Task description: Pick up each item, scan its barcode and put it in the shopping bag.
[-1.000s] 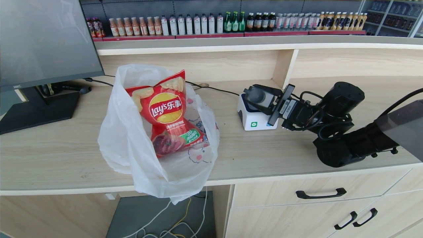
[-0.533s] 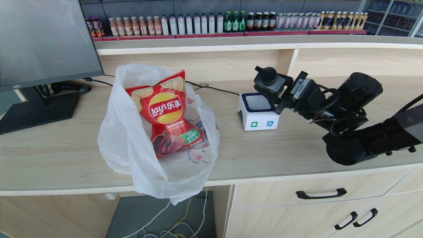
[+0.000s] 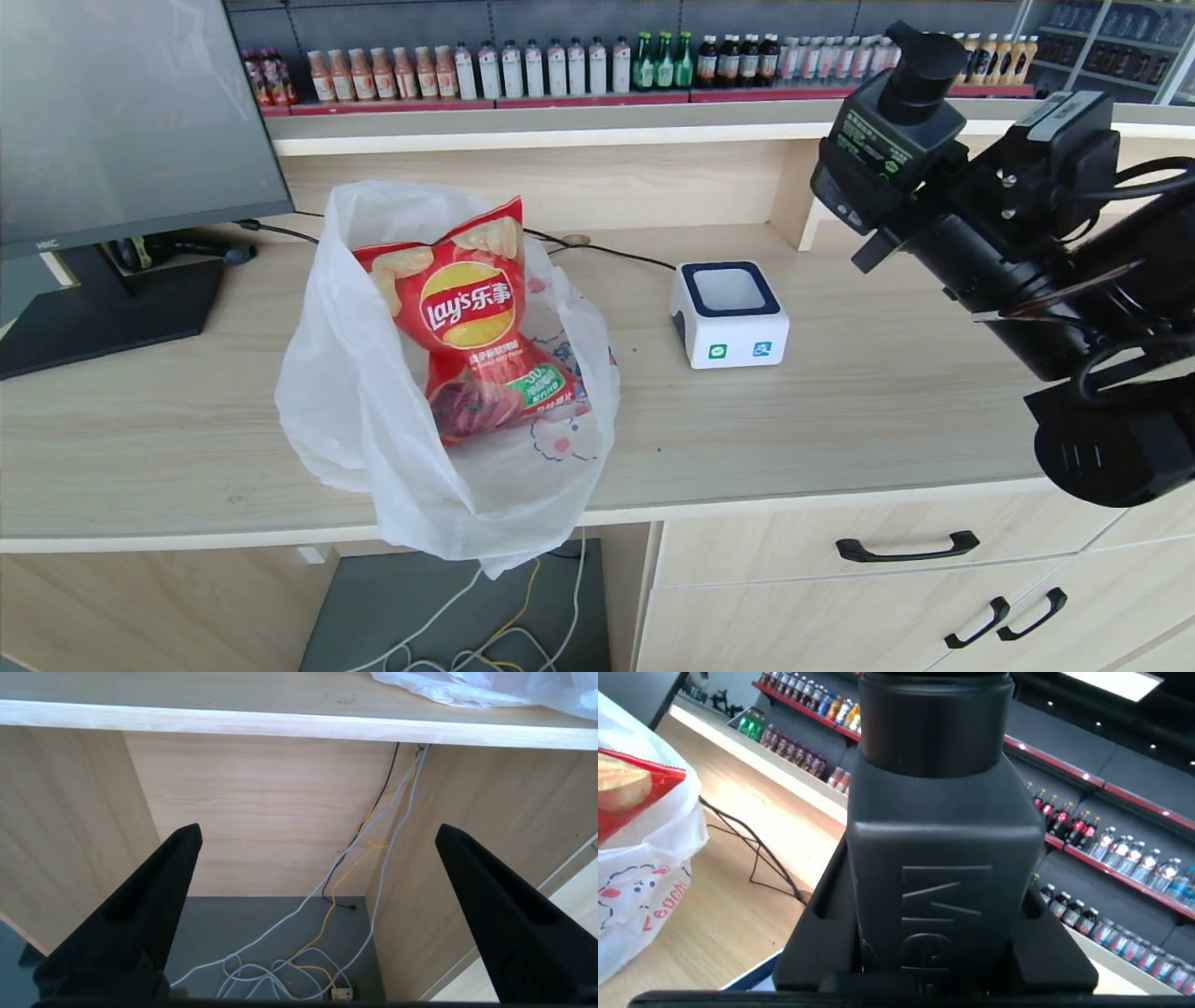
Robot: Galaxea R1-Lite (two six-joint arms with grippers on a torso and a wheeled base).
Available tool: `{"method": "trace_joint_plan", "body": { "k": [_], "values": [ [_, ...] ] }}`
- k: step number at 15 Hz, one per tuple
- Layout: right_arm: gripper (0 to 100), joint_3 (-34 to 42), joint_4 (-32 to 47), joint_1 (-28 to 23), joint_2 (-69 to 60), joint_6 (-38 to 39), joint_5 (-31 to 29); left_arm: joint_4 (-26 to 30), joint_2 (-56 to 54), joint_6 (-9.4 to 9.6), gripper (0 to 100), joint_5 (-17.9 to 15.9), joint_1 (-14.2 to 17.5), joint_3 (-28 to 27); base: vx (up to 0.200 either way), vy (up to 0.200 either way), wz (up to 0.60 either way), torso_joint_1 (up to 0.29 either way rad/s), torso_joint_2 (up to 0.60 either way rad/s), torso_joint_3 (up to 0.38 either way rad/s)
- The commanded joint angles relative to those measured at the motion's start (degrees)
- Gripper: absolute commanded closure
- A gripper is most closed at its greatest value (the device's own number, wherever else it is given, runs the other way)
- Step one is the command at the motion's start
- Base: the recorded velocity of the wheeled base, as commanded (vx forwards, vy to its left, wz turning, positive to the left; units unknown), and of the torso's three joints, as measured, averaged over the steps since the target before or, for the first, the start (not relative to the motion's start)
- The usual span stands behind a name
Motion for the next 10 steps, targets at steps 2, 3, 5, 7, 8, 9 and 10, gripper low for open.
{"method": "trace_joint_plan", "body": {
  "k": [2,3,5,7,8,9,10],
  "values": [
    [100,9.7,-1.6,0.0,-6.5,3.8,-2.7,0.0,0.0,0.0,0,0.0,-0.1,0.0,0.0,0.0,0.0,0.0,0.0,0.0],
    [100,12.9,-1.6,0.0,-8.3,4.4,-2.9,0.0,0.0,0.0,0,0.0,0.0,0.0,0.0,0.0,0.0,0.0,0.0,0.0],
    [100,16.9,-1.6,-0.1,-10.3,5.8,-5.9,0.0,0.0,0.0,0,0.0,0.0,0.0,0.0,0.0,0.0,0.0,0.0,0.0],
    [100,19.7,-1.6,0.0,-11.5,7.8,-10.7,0.0,0.0,0.0,0,0.0,0.0,0.0,0.0,0.0,0.0,0.0,0.0,0.0],
    [100,22.6,-1.6,0.0,-13.0,8.8,-12.1,0.0,0.0,0.08,0,0.0,-0.1,0.0,0.0,0.0,0.0,0.0,0.0,0.0],
    [100,24.8,-1.6,0.0,-13.5,9.6,-14.0,0.0,0.0,0.08,0,0.0,-0.1,0.0,0.0,0.0,0.0,0.0,0.0,0.0],
    [100,26.4,-1.6,0.1,-13.9,9.7,-15.5,0.0,0.0,0.0,0,0.0,-0.1,0.0,0.0,0.0,0.0,0.0,0.0,0.0]
  ]
}}
